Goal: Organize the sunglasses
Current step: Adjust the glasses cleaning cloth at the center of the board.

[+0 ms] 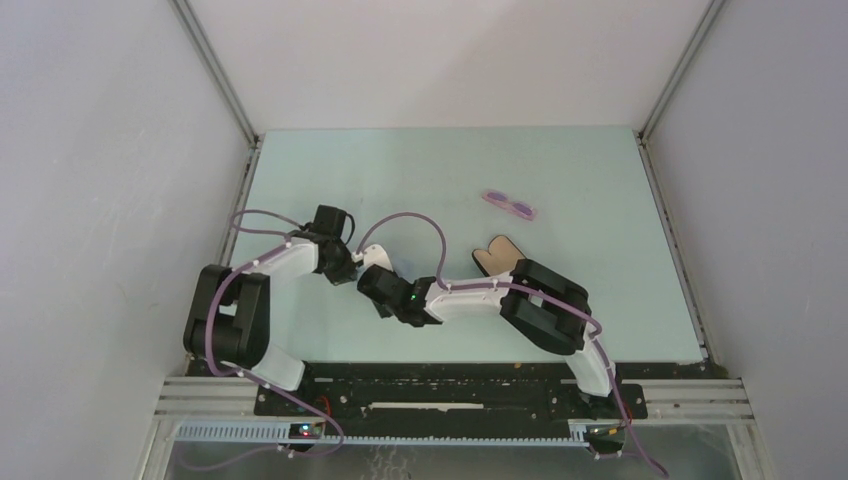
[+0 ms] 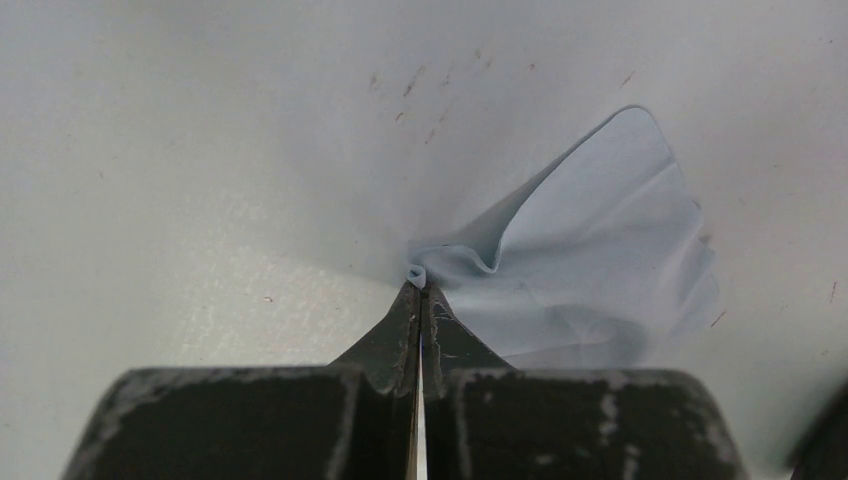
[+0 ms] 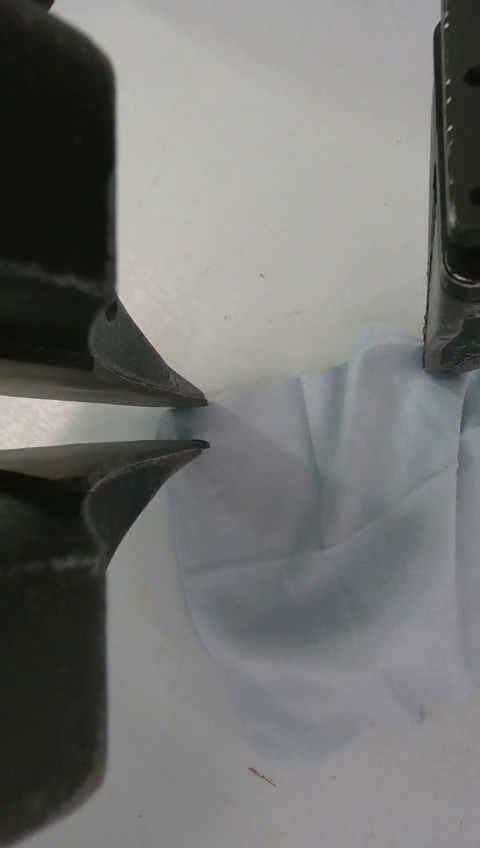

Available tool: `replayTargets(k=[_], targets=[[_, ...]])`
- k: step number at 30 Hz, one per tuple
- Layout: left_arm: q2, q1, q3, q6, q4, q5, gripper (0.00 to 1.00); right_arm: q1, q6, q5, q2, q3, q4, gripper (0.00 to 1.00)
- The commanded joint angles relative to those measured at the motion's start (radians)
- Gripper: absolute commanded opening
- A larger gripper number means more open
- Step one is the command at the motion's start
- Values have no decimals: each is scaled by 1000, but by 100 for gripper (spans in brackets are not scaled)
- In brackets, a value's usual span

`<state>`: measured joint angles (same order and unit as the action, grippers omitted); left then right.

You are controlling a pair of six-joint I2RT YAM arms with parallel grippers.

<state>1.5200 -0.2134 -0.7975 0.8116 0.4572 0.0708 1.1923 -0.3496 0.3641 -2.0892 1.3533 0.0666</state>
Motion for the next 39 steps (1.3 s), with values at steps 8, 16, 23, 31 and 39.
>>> replayTargets(k=[8,16,23,31,39], targets=[[11,9,-5,6,-18,-14,0,-51,-36,36,30,-49,14,0],[-40,-17,4,24,12,-44,0,-65,-25,38,186,-194,-1,0],[-142,-151,42,178,57,-46,0,-46,-41,53,296,-351,26,0],[-262,-222,69,211,98,-49,65,-24,-29,84,401,-465,27,11],[-397,-222,81,57,47,3,93,-68,-187,65,567,-496,96,36]])
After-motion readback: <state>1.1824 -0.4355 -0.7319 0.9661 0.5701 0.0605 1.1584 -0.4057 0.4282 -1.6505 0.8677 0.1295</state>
